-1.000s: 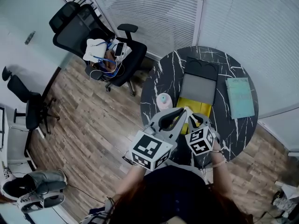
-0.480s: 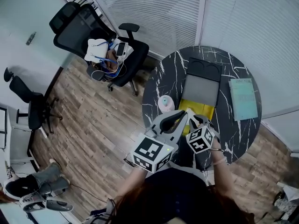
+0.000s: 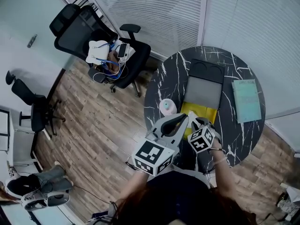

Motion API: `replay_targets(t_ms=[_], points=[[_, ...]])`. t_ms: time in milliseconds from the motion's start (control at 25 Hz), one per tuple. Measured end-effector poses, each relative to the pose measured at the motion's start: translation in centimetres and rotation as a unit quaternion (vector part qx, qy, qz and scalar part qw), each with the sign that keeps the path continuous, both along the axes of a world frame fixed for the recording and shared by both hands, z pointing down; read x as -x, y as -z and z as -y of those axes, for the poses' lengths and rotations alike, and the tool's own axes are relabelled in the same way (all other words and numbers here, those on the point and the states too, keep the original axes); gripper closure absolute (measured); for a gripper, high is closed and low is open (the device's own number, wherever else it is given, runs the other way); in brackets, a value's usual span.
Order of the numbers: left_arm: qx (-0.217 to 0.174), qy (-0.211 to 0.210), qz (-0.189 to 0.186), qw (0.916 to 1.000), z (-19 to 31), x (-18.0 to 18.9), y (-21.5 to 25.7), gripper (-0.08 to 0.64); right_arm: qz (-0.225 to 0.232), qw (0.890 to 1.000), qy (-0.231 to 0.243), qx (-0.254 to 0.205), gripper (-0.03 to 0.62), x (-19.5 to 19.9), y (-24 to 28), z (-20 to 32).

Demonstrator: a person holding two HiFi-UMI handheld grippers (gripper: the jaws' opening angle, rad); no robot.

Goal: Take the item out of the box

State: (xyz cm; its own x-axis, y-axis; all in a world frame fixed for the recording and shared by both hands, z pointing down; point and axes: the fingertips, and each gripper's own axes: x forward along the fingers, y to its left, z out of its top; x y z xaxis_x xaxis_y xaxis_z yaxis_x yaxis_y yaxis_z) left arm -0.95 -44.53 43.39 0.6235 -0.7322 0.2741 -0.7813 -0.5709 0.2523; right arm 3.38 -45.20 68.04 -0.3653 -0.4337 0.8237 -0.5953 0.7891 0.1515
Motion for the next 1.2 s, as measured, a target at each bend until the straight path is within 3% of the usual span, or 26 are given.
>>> replay_targets(t_ms=[960, 1200], points=[[0.015, -0.002, 0.005, 0.9999, 0.3, -0.2, -1.1, 0.532, -0.017, 0.999, -0.007, 0.049, 0.522, -0.3, -3.9, 0.1], [0.014, -0.005, 0.004, 0.9999, 0.1, -0.3, -1.0, 0.532, -0.009, 0.998, -0.007, 0.054, 0.555, -0.1, -4.0, -0.2]])
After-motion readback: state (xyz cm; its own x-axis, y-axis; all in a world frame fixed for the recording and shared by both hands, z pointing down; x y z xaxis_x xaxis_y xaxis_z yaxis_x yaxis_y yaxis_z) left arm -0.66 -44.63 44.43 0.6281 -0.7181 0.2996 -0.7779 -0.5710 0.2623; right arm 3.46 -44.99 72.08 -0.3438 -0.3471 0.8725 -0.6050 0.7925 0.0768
